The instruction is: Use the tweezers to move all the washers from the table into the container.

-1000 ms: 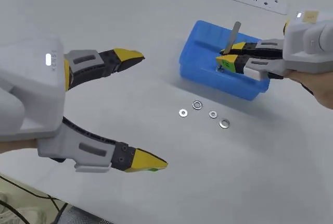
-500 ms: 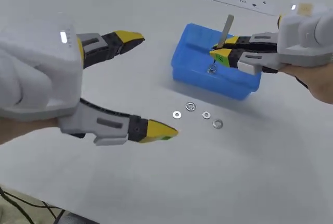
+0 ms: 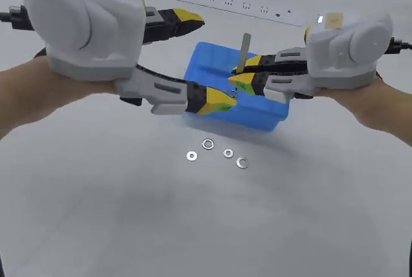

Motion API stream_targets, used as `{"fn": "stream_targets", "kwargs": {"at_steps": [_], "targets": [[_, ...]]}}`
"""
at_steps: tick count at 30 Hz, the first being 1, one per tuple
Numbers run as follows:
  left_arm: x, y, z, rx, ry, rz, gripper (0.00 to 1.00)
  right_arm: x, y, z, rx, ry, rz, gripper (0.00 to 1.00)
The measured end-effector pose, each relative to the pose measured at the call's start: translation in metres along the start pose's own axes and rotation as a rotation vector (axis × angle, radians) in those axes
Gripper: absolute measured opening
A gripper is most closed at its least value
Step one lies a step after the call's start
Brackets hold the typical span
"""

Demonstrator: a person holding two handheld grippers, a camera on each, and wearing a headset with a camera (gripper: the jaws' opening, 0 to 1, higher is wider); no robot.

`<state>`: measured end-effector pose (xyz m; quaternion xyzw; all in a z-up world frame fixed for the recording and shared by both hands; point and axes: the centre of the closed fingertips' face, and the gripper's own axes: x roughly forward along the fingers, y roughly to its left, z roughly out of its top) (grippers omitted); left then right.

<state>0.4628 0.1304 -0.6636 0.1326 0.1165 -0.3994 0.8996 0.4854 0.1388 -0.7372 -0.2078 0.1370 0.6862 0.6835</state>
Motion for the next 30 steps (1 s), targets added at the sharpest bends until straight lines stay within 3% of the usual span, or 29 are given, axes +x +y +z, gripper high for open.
{"fn": "stream_targets", "kwargs": {"at_steps": [2,4,8,11,14,17,20,23,30], "targets": [[0.007,0.003,0.0,-0.007,0.002,-0.013,0.7,0.0,0.001,-0.001,-0.011,0.007,0.006,0.09],[0.013,0.006,-0.002,0.024,0.026,-0.02,0.65,0.001,0.002,-0.001,-0.017,0.009,0.01,0.09],[0.022,0.002,0.003,0.024,0.018,-0.066,0.53,0.0,0.003,-0.002,-0.022,0.012,0.018,0.09],[0.029,0.001,-0.001,0.029,0.047,-0.078,0.5,0.0,0.004,-0.003,-0.032,0.017,0.021,0.09],[0.032,-0.001,-0.004,0.03,0.059,-0.096,0.47,0.001,0.004,-0.004,-0.045,0.025,0.023,0.09],[0.031,-0.001,-0.006,0.048,0.071,-0.11,0.36,0.001,0.005,-0.004,-0.05,0.028,0.025,0.09],[0.032,-0.006,-0.003,0.067,0.059,-0.15,0.31,0.0,0.005,-0.004,-0.054,0.029,0.029,0.09],[0.032,-0.008,-0.003,0.106,0.074,-0.17,0.24,0.0,0.006,-0.005,-0.056,0.03,0.032,0.09],[0.034,-0.011,-0.005,0.124,0.076,-0.203,0.1,-0.002,0.006,-0.005,-0.055,0.027,0.03,0.09]]}}
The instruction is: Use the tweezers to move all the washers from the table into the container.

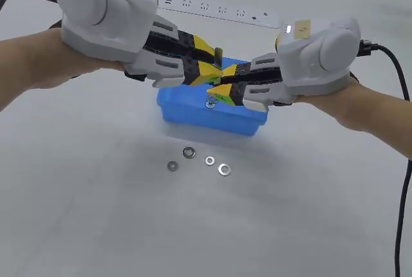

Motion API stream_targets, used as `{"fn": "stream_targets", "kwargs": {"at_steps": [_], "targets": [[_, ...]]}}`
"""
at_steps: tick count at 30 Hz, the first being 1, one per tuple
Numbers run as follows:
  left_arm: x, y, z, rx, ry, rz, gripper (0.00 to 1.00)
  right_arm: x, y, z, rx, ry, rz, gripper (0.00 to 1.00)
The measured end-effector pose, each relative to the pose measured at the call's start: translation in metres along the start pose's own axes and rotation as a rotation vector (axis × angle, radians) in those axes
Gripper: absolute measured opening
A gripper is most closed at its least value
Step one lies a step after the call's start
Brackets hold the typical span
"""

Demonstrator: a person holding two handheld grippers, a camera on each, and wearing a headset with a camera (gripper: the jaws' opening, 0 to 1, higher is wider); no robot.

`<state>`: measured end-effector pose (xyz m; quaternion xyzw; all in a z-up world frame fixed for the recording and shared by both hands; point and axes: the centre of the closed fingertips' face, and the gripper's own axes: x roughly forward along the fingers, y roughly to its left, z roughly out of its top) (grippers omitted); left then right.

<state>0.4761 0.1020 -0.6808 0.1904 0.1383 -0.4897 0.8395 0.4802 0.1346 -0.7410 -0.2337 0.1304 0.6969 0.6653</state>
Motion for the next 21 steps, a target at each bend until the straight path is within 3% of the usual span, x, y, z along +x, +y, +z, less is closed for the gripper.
{"fn": "stream_targets", "kwargs": {"at_steps": [13,21], "targets": [[-0.0022,-0.0051,0.0068,-0.042,-0.053,-0.046,0.07,-0.0006,0.0052,0.0045,-0.01,-0.005,0.018,0.08],[-0.0035,-0.0002,0.0089,-0.068,-0.102,-0.046,0.06,-0.0036,0.0038,0.008,-0.017,-0.006,0.009,0.08]]}}
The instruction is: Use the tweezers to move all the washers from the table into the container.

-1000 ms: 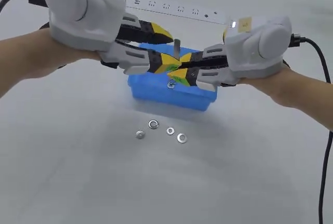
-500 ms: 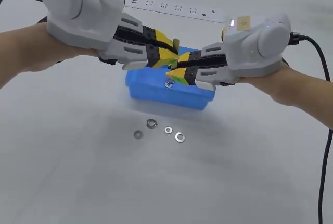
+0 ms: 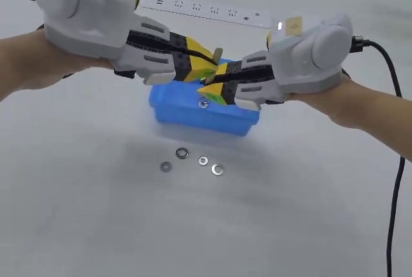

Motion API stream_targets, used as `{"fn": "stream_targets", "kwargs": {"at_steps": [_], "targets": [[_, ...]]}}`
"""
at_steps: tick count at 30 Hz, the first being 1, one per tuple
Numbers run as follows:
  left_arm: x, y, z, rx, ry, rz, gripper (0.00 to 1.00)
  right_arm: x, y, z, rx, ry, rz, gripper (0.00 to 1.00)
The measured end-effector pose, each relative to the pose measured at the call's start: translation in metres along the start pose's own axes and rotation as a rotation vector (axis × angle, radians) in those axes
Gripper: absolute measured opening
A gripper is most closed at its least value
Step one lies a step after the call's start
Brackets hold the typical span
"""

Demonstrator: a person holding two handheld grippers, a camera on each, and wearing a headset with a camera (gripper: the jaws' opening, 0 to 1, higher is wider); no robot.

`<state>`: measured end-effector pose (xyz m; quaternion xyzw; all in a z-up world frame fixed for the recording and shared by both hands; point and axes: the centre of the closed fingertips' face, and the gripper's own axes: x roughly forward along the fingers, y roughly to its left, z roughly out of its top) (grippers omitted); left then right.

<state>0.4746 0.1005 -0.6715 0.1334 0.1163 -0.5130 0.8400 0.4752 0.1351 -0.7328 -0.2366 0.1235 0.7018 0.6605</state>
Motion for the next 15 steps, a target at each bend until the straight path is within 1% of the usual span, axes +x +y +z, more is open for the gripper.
{"fn": "stream_targets", "kwargs": {"at_steps": [6,8,10,12,13,14,15], "targets": [[-0.0008,0.0022,-0.0001,-0.005,-0.01,0.002,0.06,-0.0029,-0.0004,-0.0001,-0.004,0.006,-0.006,0.08],[0.0006,-0.0002,0.0025,-0.007,-0.011,0.004,0.06,-0.0036,-0.0005,0.0002,-0.007,0.007,-0.008,0.08],[0.0001,-0.0013,0.0036,-0.03,-0.013,-0.005,0.06,-0.0041,0.0004,0.001,-0.009,0.007,-0.004,0.08],[-0.0008,0.0008,0.0044,-0.034,-0.016,0.01,0.06,-0.0043,0.0004,0.0019,-0.011,0.009,-0.008,0.08],[-0.001,0.0,0.0055,-0.028,-0.019,0.01,0.07,-0.0048,-0.0011,0.0033,-0.015,0.006,-0.014,0.08],[-0.0014,0.0018,0.0076,-0.009,-0.025,0.024,0.07,-0.005,-0.0018,0.0049,-0.01,0.0,-0.015,0.08],[-0.0014,0.002,0.0084,-0.017,-0.027,0.021,0.07,-0.0051,-0.0035,0.0064,-0.007,-0.004,-0.019,0.08]]}}
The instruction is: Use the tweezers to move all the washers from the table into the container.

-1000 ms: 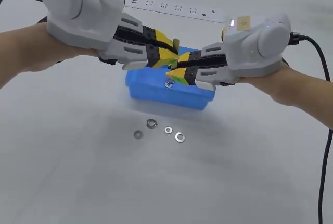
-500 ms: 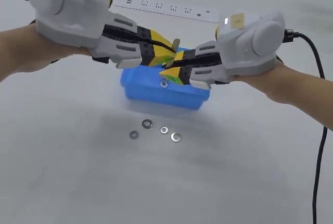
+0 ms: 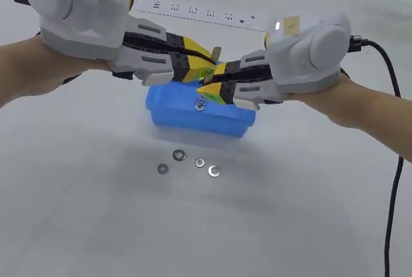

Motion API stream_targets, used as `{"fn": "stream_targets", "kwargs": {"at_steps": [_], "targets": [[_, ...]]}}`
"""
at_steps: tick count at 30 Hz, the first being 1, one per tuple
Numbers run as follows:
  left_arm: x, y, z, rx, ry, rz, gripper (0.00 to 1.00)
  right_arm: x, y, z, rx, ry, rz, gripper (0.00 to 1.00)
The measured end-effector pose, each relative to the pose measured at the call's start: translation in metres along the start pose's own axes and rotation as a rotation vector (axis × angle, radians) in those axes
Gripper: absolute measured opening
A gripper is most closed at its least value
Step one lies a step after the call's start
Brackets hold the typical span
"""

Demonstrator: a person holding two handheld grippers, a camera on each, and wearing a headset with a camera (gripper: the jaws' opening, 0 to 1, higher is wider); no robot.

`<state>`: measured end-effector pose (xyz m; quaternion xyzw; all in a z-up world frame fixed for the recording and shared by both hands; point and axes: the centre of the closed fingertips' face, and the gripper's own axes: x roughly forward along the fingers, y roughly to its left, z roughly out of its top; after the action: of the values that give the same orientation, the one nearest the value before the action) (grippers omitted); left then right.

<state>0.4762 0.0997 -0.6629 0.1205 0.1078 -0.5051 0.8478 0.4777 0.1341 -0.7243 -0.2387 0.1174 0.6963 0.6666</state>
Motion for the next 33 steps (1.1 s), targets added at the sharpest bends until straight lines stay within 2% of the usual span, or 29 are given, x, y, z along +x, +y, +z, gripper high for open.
{"fn": "stream_targets", "kwargs": {"at_steps": [5,10,14,26,33], "targets": [[0.0,0.003,0.008,-0.001,-0.022,0.002,0.07,0.001,0.0,0.001,0.002,0.003,0.002,0.08],[0.0,0.002,0.009,0.008,-0.02,0.001,0.07,0.0,0.0,0.0,0.007,0.006,0.002,0.08],[0.0,0.002,0.015,0.007,-0.043,-0.001,0.07,0.001,0.001,-0.002,0.004,0.013,0.009,0.08],[0.002,0.003,0.012,0.081,-0.025,-0.009,0.04,0.0,0.002,-0.003,-0.001,0.021,0.01,0.1],[-0.002,0.008,0.012,0.073,-0.036,0.009,0.04,-0.002,-0.001,-0.002,-0.011,0.028,-0.015,0.12]]}}
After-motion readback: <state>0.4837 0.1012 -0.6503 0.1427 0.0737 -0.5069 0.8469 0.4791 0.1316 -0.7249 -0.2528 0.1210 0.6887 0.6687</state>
